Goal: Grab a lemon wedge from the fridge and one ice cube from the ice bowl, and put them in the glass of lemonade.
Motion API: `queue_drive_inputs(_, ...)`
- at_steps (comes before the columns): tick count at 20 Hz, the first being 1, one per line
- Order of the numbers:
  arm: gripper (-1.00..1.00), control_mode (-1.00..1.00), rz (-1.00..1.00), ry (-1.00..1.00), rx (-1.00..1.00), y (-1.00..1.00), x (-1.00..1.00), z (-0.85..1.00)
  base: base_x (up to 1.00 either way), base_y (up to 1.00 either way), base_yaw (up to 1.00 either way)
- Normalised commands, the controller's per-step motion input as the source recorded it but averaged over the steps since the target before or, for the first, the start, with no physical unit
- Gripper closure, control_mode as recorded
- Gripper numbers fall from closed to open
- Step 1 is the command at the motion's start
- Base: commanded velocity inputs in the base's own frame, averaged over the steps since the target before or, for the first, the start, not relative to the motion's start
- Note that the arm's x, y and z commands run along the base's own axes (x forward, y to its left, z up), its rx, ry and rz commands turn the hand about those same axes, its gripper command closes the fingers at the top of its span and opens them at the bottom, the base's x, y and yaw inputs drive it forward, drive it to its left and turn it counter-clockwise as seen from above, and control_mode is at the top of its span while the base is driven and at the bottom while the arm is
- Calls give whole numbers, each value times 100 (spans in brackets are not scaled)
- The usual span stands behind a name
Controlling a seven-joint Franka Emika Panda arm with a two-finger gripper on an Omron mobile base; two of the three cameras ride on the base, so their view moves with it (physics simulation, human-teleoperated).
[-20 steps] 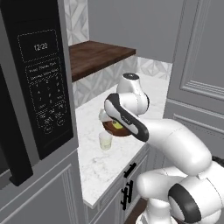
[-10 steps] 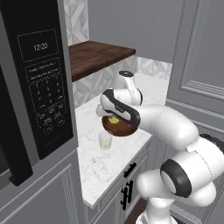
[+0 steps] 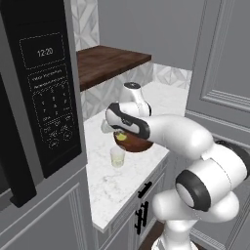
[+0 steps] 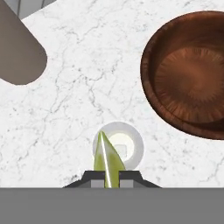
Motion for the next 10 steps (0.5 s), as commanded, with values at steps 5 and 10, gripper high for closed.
queue_drive_inputs(5,100,-100,0,0,0,1,16,-39,0,0,0)
queue_drive_inputs(10,100,-100,0,0,0,0,8,-22,0,0,0)
